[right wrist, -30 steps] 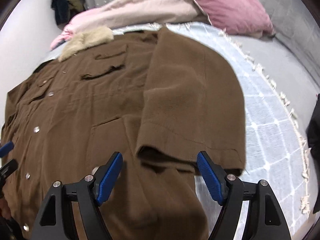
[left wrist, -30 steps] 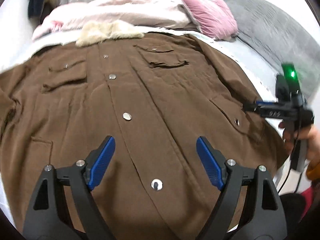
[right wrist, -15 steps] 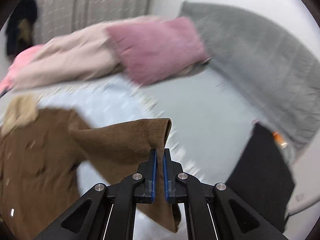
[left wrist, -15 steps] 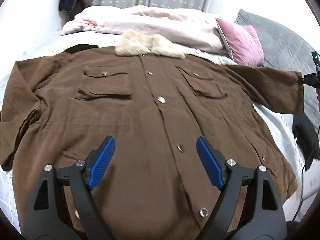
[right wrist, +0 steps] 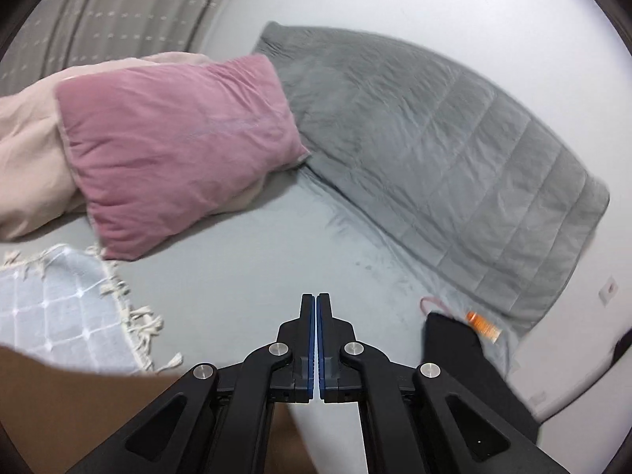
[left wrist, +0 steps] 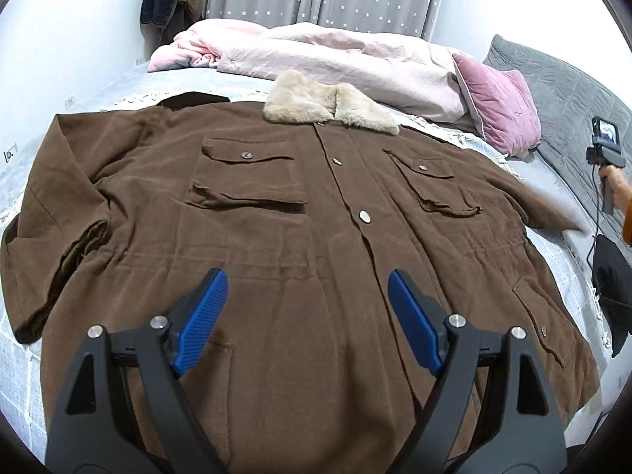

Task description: Fold large clothes

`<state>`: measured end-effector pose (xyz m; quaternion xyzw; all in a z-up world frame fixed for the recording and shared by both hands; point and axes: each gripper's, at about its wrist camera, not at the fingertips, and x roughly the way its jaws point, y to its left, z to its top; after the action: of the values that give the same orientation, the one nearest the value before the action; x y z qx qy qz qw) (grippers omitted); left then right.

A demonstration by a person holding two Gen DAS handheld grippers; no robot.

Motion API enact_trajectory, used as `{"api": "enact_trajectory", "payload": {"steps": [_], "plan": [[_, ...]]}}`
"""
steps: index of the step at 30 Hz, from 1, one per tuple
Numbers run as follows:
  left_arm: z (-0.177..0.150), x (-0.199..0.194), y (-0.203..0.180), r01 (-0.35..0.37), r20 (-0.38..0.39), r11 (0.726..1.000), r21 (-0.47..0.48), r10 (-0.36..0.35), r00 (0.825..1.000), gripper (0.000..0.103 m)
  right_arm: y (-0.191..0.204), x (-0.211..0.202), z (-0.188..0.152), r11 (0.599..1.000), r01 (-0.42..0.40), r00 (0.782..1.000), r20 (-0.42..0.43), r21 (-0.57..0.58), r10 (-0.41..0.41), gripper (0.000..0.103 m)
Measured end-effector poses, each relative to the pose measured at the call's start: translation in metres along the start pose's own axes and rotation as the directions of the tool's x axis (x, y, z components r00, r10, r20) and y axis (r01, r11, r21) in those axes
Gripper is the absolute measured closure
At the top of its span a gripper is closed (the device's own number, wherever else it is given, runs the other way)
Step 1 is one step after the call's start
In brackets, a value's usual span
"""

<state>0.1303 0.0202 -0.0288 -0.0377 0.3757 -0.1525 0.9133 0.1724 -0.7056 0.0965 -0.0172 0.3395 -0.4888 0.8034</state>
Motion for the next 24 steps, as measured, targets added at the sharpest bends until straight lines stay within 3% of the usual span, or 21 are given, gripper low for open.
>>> {"api": "enact_trajectory", "payload": {"steps": [2, 5, 11, 14, 16, 17, 22, 24], "plan": [[0.000, 0.003, -0.001, -0.006, -0.009, 1.000, 0.014, 0.007, 1.000, 0.020, 0.003, 0.011, -0.015, 0.995, -0.093, 0.995, -0.019, 0.048, 0.094, 0.101], [-0.002, 0.007, -0.003, -0.046, -0.017, 0.998, 0.038, 0.047, 0.999, 0.020, 0.032, 0.009, -0.042, 0.975, -0.220, 0.974, -0.048, -0.010, 0.220, 0.098], [0.000, 0.010, 0.002, -0.105, -0.042, 0.993, 0.061, 0.107, 0.993, 0.020, 0.074, -0.025, -0.094, 0.899, -0.432, 0.894, -0.167, -0.071, 0.416, 0.088], [0.006, 0.009, 0.011, -0.166, -0.029, 0.984, 0.060, 0.168, 0.985, 0.020, 0.078, -0.054, -0.118, 0.846, -0.532, 0.828, -0.231, -0.032, 0.511, 0.070], [0.010, 0.008, 0.021, -0.201, -0.022, 0.979, 0.036, 0.202, 0.979, 0.020, 0.081, -0.076, -0.127, 0.813, -0.582, 0.792, -0.241, -0.019, 0.561, 0.048], [0.012, 0.009, 0.025, -0.212, -0.022, 0.977, 0.025, 0.213, 0.977, 0.019, 0.082, -0.088, -0.130, 0.799, -0.601, 0.780, -0.235, -0.021, 0.580, 0.046], [0.022, 0.010, 0.049, -0.321, -0.043, 0.947, -0.014, 0.320, 0.946, 0.019, 0.088, -0.152, -0.148, 0.781, -0.623, 0.768, -0.223, -0.045, 0.600, 0.040], [0.025, 0.015, 0.064, -0.405, -0.092, 0.914, -0.020, 0.402, 0.911, 0.019, 0.085, -0.177, -0.162, 0.762, -0.647, 0.741, -0.225, 0.012, 0.633, 0.036]]}}
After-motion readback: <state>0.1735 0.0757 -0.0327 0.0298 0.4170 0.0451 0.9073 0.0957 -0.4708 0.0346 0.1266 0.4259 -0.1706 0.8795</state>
